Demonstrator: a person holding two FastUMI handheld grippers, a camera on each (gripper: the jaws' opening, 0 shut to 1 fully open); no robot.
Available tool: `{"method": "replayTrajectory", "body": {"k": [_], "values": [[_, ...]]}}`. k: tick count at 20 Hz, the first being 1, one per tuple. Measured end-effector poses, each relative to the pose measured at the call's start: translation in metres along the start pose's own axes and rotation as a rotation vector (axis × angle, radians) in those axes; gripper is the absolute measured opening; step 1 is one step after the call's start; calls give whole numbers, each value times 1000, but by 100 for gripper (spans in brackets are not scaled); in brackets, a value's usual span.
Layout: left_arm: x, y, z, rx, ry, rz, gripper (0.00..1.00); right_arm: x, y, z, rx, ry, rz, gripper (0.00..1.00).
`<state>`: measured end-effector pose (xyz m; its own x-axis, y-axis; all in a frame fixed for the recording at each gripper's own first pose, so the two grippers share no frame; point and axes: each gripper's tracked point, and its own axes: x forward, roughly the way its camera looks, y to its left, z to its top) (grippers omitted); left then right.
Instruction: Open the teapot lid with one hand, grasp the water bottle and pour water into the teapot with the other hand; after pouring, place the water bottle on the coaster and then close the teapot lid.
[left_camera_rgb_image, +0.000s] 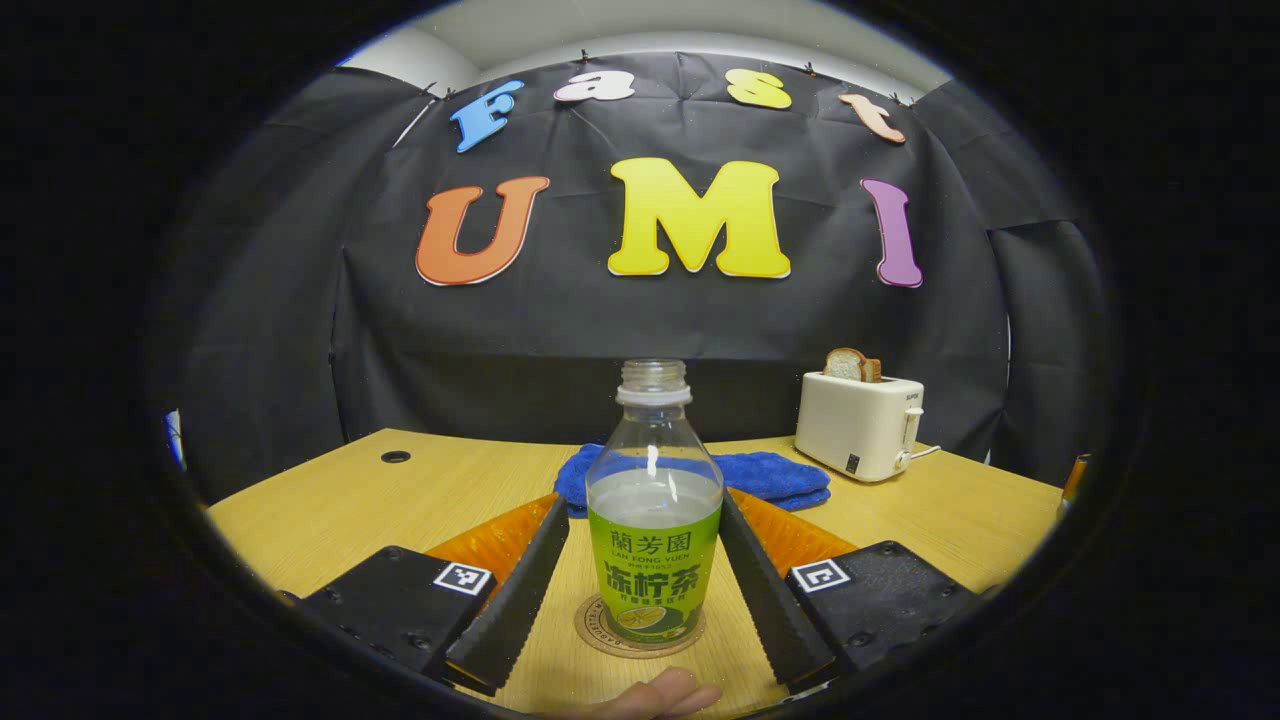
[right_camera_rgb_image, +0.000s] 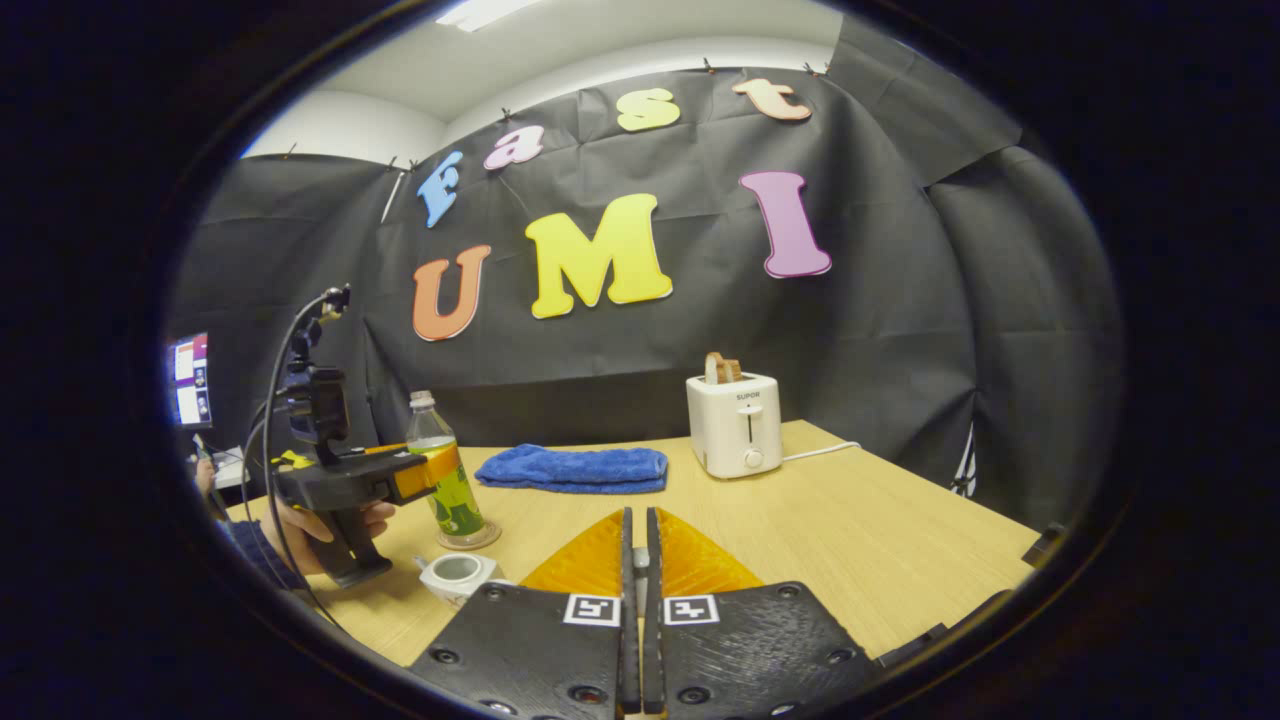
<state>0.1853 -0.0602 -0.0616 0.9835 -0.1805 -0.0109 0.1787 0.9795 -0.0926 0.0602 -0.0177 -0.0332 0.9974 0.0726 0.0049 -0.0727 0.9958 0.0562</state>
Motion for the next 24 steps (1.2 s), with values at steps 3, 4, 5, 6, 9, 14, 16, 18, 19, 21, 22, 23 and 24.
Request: {"method": "replayTrajectory", "body": {"k": [3,4,5,6,9,14,16,18,19,21,22,23,24], "values": [[-8,0,10,18,-27,-9,95,-3,5,0,-14,-2,5,1],[-10,1,10,21,-26,-14,95,-3,8,0,-22,-2,7,1],[-12,2,10,23,-22,-15,95,-4,11,1,-29,-2,10,1],[-16,2,10,22,-20,-21,95,-6,15,2,-30,-4,18,1],[-34,9,21,0,-46,-19,95,-10,31,6,-55,-14,53,1],[-73,33,18,-49,-48,7,95,-14,63,14,-45,-21,141,1],[-91,49,12,-41,-46,42,96,-13,76,15,-34,-14,176,1],[-120,70,-2,-15,-11,104,96,-6,97,8,-38,10,217,1],[-130,74,-5,-18,-8,112,96,-2,107,4,-34,22,236,1],[-147,79,-10,-41,3,120,96,4,123,-5,-24,47,268,1],[-155,80,-11,-44,6,120,96,8,129,-9,-21,58,281,1],[-161,84,-13,-37,5,132,95,13,135,-14,-15,68,289,1],[-167,89,-16,-25,16,151,95,18,140,-19,-10,80,293,1]]}}
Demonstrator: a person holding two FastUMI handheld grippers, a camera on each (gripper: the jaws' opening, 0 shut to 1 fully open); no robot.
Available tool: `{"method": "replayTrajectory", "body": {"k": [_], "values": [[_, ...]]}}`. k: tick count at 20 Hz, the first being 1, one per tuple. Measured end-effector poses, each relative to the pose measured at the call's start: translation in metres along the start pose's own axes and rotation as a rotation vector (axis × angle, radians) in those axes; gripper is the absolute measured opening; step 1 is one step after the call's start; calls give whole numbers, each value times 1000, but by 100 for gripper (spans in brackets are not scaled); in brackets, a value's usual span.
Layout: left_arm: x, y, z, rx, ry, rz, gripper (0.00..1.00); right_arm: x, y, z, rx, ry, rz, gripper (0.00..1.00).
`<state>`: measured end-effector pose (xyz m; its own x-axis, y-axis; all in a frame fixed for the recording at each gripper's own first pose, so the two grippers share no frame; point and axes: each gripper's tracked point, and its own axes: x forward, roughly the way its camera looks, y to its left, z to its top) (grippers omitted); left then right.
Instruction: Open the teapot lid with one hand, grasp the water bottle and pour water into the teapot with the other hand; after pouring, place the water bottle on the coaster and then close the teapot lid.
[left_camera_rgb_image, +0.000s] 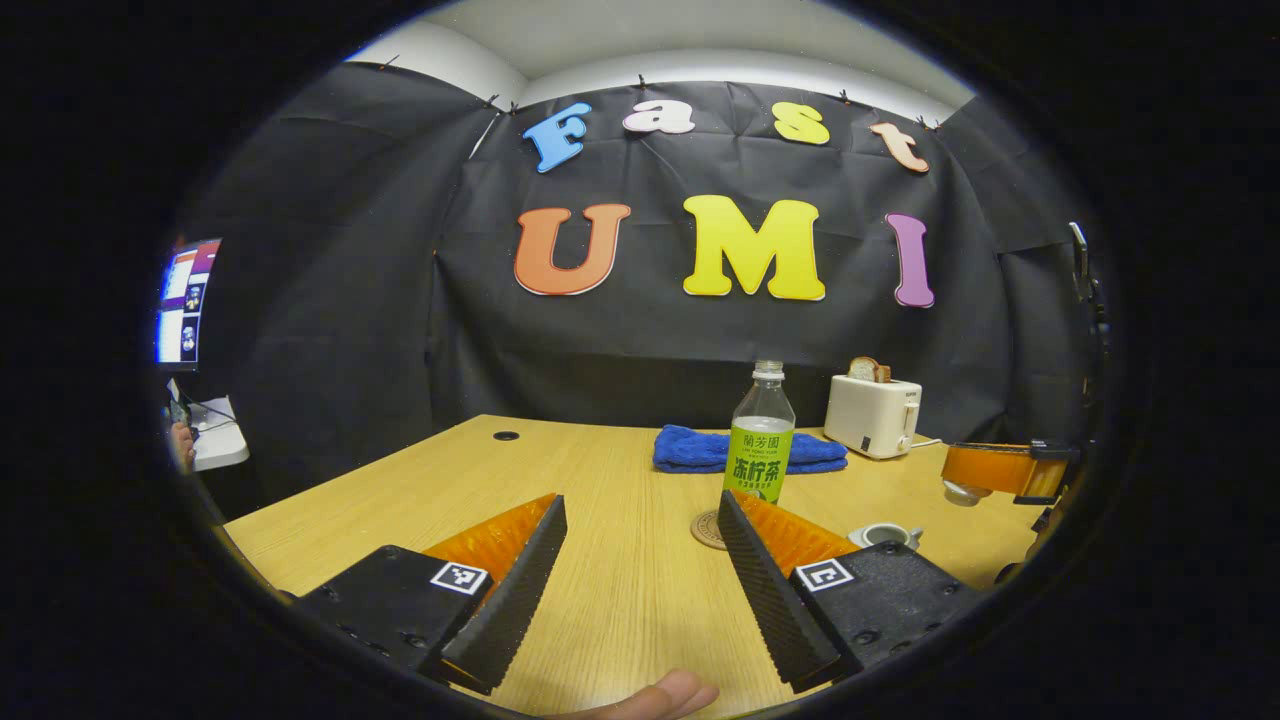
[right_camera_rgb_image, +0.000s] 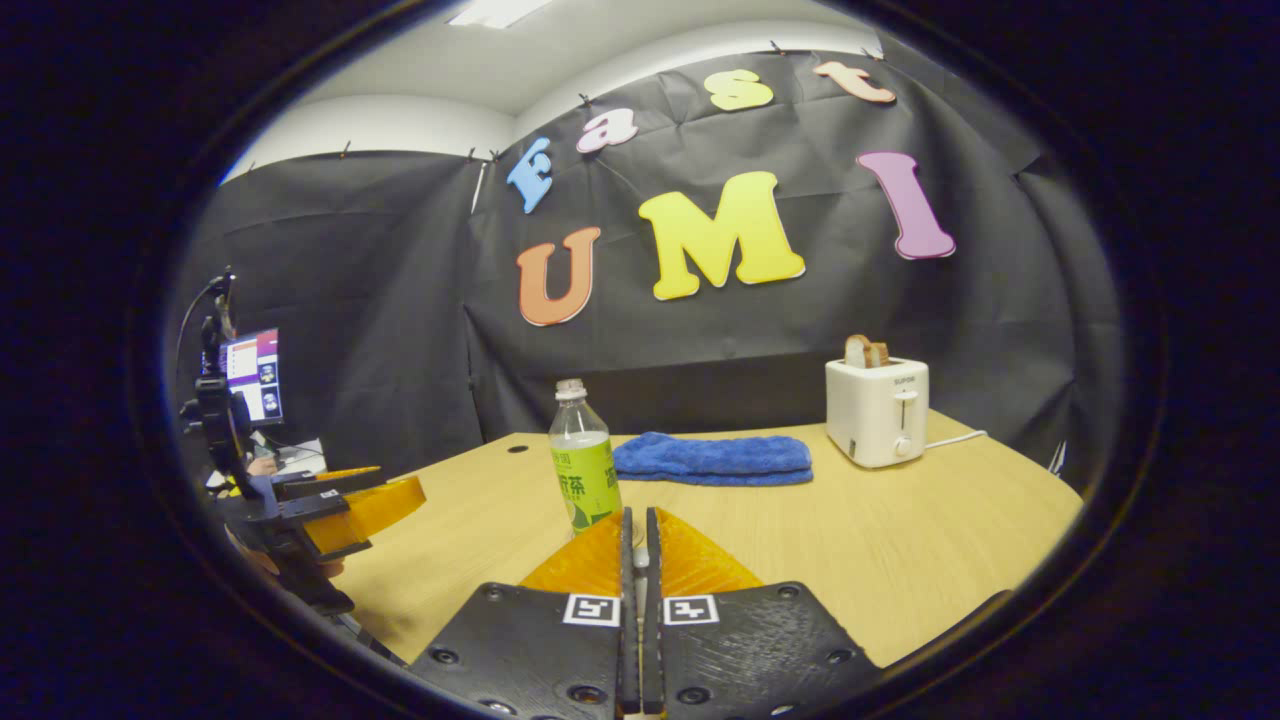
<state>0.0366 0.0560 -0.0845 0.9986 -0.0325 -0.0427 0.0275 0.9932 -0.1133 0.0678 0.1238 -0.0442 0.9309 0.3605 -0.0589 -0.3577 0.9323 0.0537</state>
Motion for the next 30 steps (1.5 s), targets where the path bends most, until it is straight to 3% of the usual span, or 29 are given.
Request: {"method": "replayTrajectory", "body": {"k": [10,13,19,23,24,25,27,28,29,30], "values": [[-27,-14,-15,29,32,-59,96,48,3,-46,-1,82,-12,1],[-29,-17,-21,28,46,-69,96,47,4,-42,-43,58,-13,1],[-31,-23,-26,18,60,-86,96,51,5,-54,-5,72,-7,1],[-33,-28,-32,11,89,-102,96,45,4,-50,-54,78,-23,8],[-34,-30,-32,9,91,-105,96,44,1,-50,-65,77,-30,14],[-34,-31,-30,10,93,-105,96,42,0,-45,-73,72,-36,31],[-34,-33,-26,13,92,-106,95,31,-4,-32,-81,41,-72,52],[-36,-36,-25,14,95,-107,96,26,-7,-25,-74,24,-88,59],[-37,-38,-21,11,94,-107,96,21,-5,-18,-56,14,-79,58],[-40,-40,-12,10,86,-107,96,10,0,-9,-37,3,-57,74]]}}
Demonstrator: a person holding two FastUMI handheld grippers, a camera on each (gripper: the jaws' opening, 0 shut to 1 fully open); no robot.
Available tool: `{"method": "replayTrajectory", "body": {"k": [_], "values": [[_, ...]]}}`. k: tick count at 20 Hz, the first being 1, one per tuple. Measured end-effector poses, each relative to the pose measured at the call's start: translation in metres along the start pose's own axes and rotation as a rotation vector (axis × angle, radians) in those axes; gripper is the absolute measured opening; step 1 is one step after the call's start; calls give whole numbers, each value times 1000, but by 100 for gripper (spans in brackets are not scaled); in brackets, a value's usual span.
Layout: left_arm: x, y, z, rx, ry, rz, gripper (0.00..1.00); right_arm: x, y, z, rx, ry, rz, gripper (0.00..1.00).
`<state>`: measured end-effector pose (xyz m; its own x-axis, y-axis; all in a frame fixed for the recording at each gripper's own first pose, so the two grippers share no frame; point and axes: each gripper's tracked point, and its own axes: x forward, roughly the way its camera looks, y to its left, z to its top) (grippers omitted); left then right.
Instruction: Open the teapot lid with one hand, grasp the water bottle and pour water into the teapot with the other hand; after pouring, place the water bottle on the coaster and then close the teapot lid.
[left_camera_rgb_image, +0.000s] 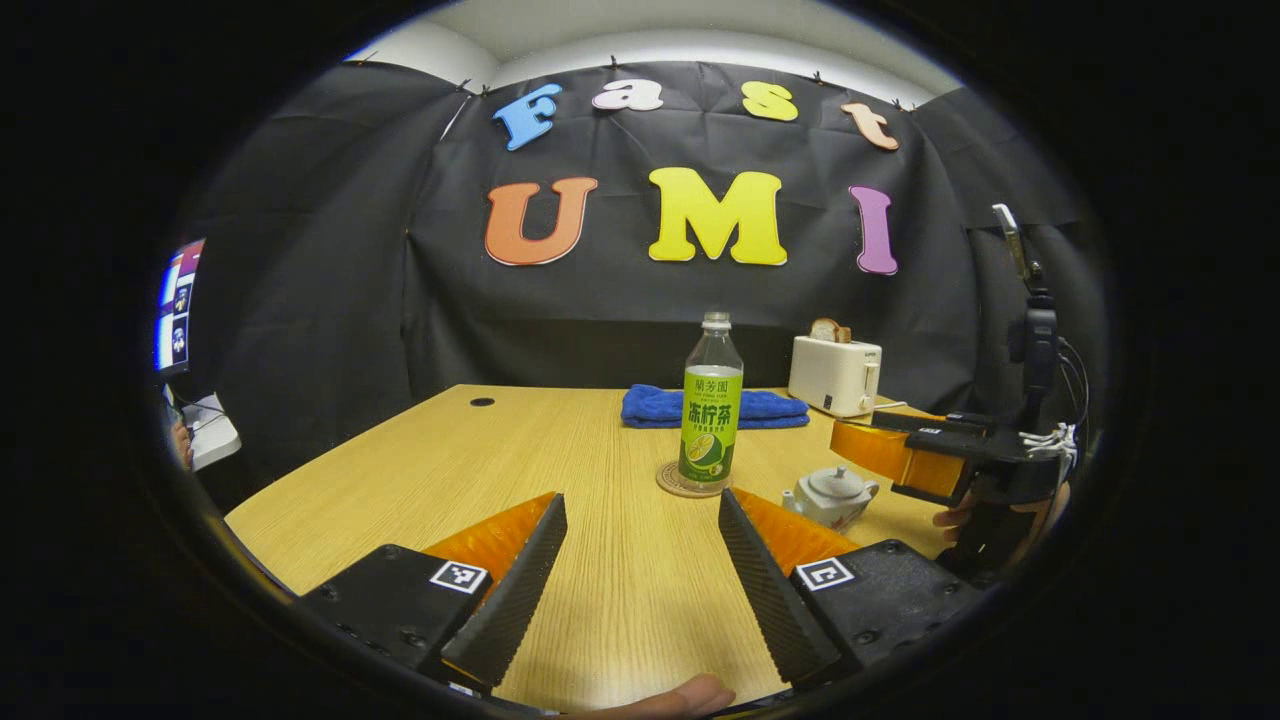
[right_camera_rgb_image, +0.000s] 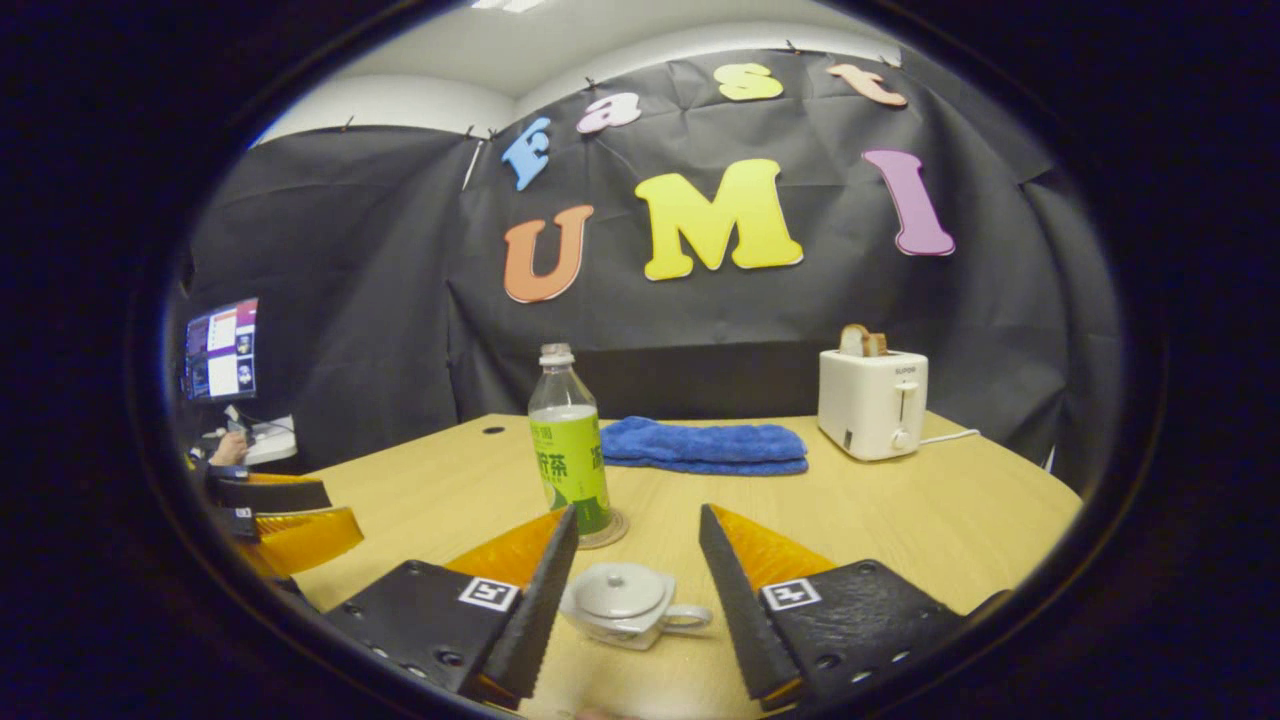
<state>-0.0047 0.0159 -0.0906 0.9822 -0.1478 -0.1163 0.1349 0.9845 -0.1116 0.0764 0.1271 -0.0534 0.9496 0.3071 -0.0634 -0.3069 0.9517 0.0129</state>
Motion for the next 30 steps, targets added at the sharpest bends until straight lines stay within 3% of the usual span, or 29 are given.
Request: {"method": "replayTrajectory", "body": {"k": [1,2,5,12,15,22,30], "values": [[-3,-3,5,7,-9,2,96,-8,-4,10,-2,-13,-4,93],[-5,-4,11,15,-21,4,96,-18,-9,17,-15,-31,-20,98],[-16,-16,32,34,-59,-1,96,-56,-26,45,-30,-82,-63,94],[-39,-39,51,84,-85,15,96,-151,-75,81,-51,-134,-176,96],[-52,-38,67,72,-115,37,96,-178,-80,92,-35,-157,-169,96],[-66,-43,84,67,-141,48,96,-191,-76,85,-44,-161,-133,96],[-63,-55,87,39,-132,27,96,-193,-100,83,-14,-153,-187,96]]}}
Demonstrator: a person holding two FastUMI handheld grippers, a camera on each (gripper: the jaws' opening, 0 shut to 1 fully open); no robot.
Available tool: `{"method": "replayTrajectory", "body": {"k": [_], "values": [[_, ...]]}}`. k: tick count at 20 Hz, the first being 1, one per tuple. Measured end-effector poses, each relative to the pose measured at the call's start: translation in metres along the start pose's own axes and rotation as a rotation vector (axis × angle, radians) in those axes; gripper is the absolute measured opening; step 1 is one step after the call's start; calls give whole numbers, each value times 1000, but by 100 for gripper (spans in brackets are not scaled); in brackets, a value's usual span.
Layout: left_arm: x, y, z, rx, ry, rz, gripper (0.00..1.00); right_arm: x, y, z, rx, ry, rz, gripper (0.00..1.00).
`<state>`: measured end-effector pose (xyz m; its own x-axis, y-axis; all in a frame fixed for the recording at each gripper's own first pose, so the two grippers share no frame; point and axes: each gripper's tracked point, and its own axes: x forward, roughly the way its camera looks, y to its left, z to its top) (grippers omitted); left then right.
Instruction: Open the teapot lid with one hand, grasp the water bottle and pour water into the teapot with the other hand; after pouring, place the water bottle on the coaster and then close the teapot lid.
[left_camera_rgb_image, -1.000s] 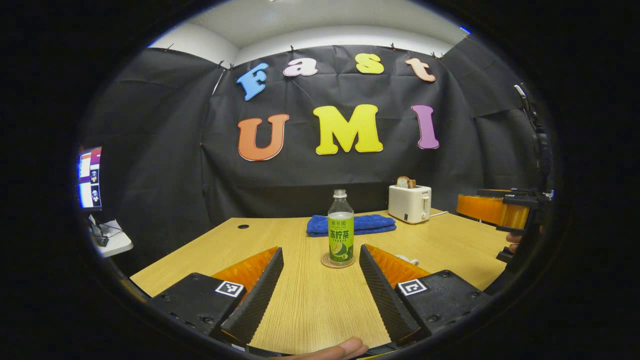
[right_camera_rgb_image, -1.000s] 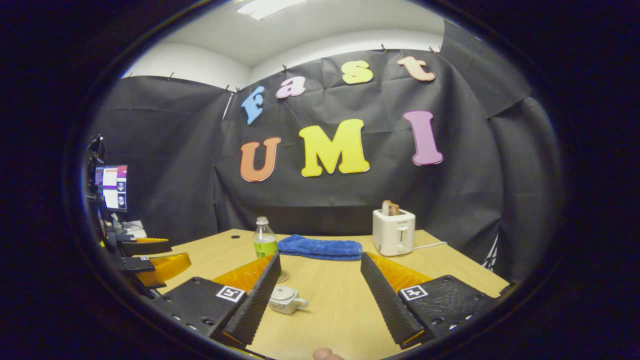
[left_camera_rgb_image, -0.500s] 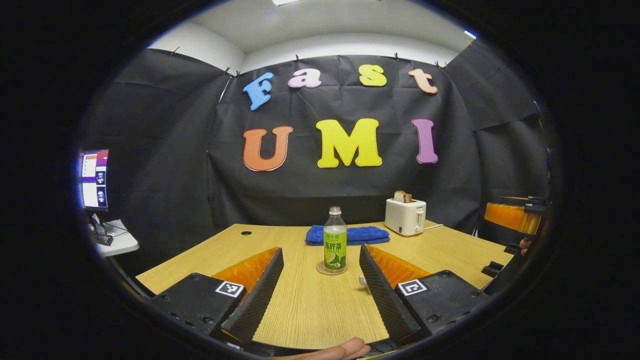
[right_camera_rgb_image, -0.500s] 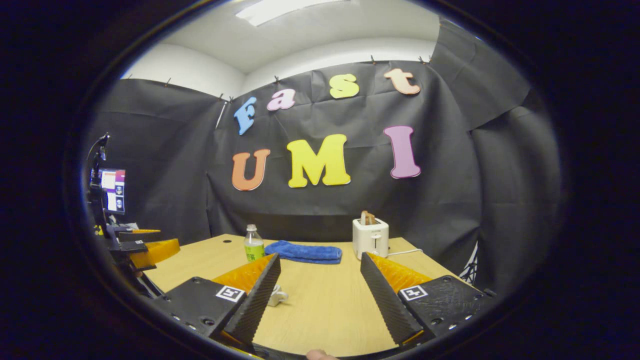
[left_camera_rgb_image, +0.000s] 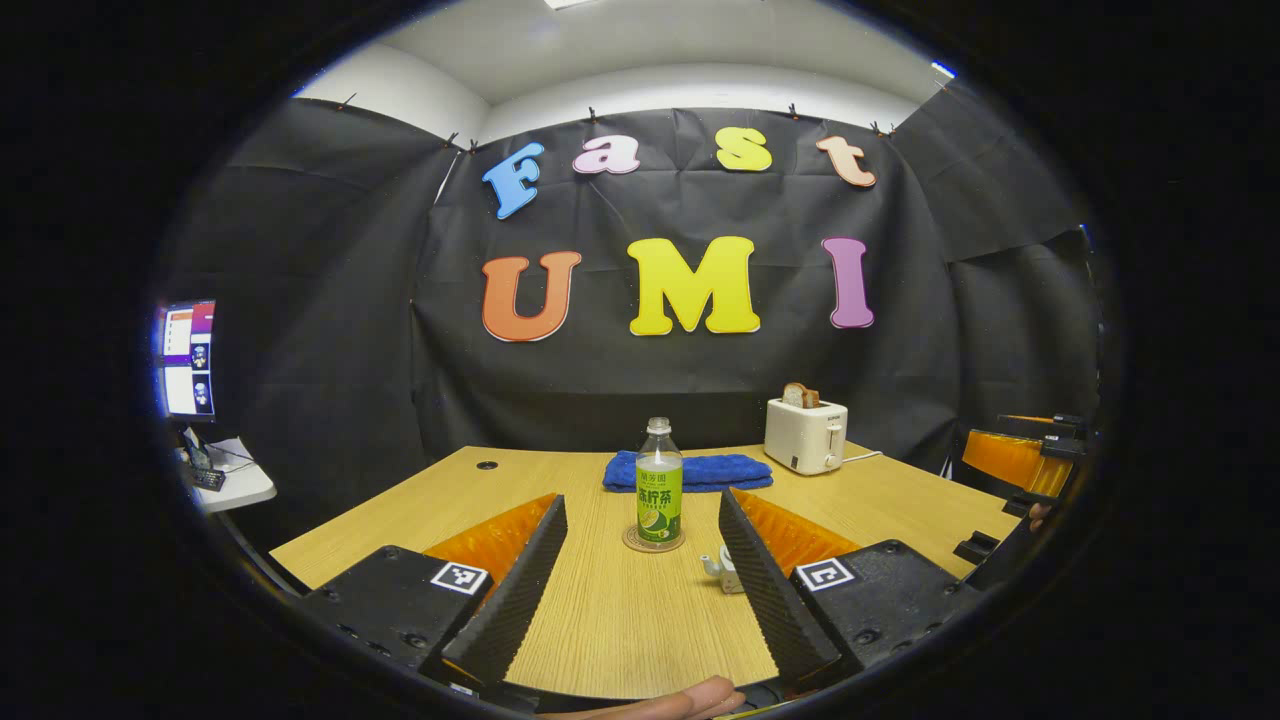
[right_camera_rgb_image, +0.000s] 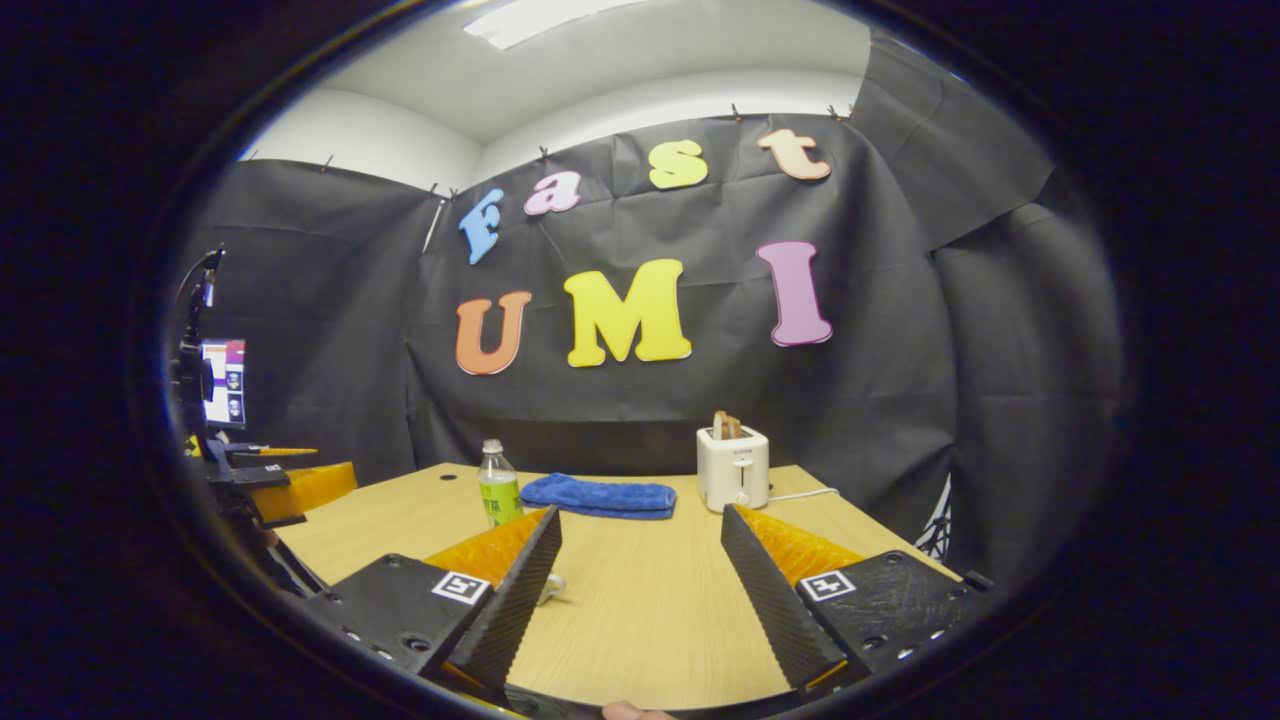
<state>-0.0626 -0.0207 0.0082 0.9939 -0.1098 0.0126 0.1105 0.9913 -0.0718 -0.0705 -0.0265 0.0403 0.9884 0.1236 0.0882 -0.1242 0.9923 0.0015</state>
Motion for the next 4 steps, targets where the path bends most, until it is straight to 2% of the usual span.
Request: {"method": "replayTrajectory", "body": {"k": [1,4], "values": [[0,0,-1,-3,1,-4,96,0,0,-2,2,4,-4,94],[-2,2,-5,-8,6,-6,96,1,5,-3,-15,11,3,96]]}}
